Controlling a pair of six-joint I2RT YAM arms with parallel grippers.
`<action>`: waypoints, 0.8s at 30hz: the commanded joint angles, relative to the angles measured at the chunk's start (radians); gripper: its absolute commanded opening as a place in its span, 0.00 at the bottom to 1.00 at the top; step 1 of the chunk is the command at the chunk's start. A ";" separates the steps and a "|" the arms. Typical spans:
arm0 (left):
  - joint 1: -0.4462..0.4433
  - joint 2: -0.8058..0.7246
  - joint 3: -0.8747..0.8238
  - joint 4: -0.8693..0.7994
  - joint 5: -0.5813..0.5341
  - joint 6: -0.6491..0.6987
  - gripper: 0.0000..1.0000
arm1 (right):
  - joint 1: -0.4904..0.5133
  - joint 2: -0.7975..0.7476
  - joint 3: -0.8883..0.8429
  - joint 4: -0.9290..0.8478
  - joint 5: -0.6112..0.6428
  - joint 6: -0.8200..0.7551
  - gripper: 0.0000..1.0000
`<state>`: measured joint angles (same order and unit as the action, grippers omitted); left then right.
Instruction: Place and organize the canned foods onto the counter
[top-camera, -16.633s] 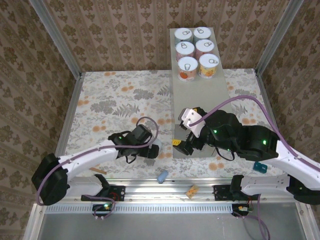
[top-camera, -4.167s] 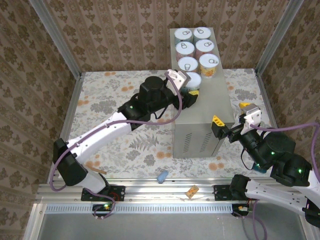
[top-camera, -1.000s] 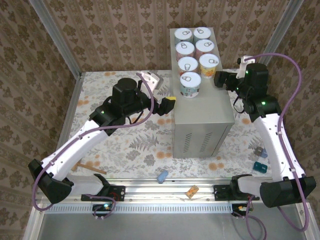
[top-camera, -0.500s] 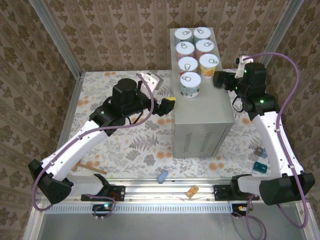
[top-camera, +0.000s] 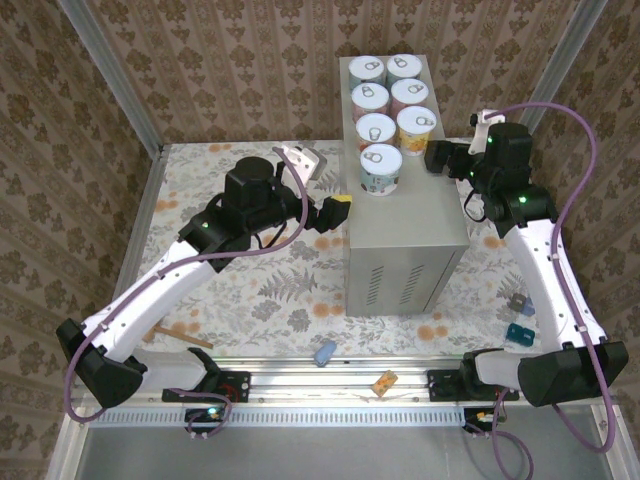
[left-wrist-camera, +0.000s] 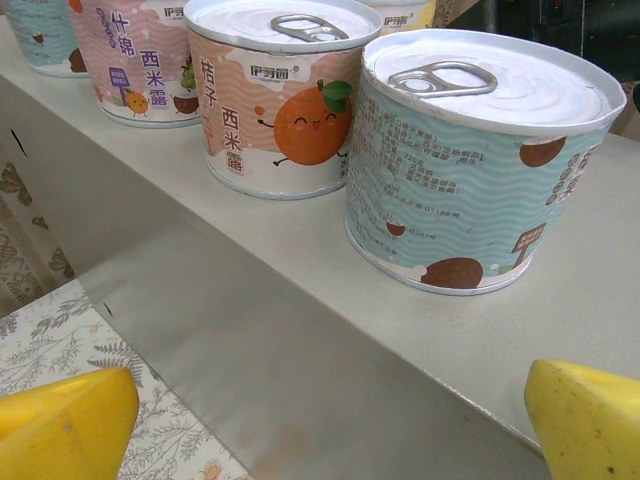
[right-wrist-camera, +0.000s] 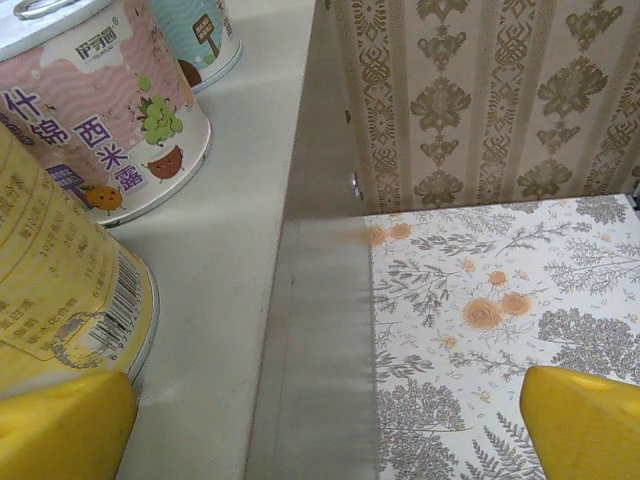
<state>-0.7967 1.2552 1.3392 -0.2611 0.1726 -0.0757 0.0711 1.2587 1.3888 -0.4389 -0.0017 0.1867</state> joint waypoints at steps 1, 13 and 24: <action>0.009 -0.020 -0.008 0.014 0.015 -0.016 1.00 | -0.007 0.007 0.021 0.012 -0.006 0.002 1.00; 0.009 -0.030 -0.003 -0.004 -0.013 -0.006 1.00 | -0.011 -0.079 0.045 -0.042 0.058 -0.034 1.00; 0.019 -0.064 -0.016 -0.075 -0.134 0.007 1.00 | -0.014 -0.187 0.005 -0.093 0.138 -0.053 1.00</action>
<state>-0.7902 1.2270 1.3350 -0.2916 0.1120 -0.0750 0.0624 1.1118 1.4033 -0.5045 0.0769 0.1528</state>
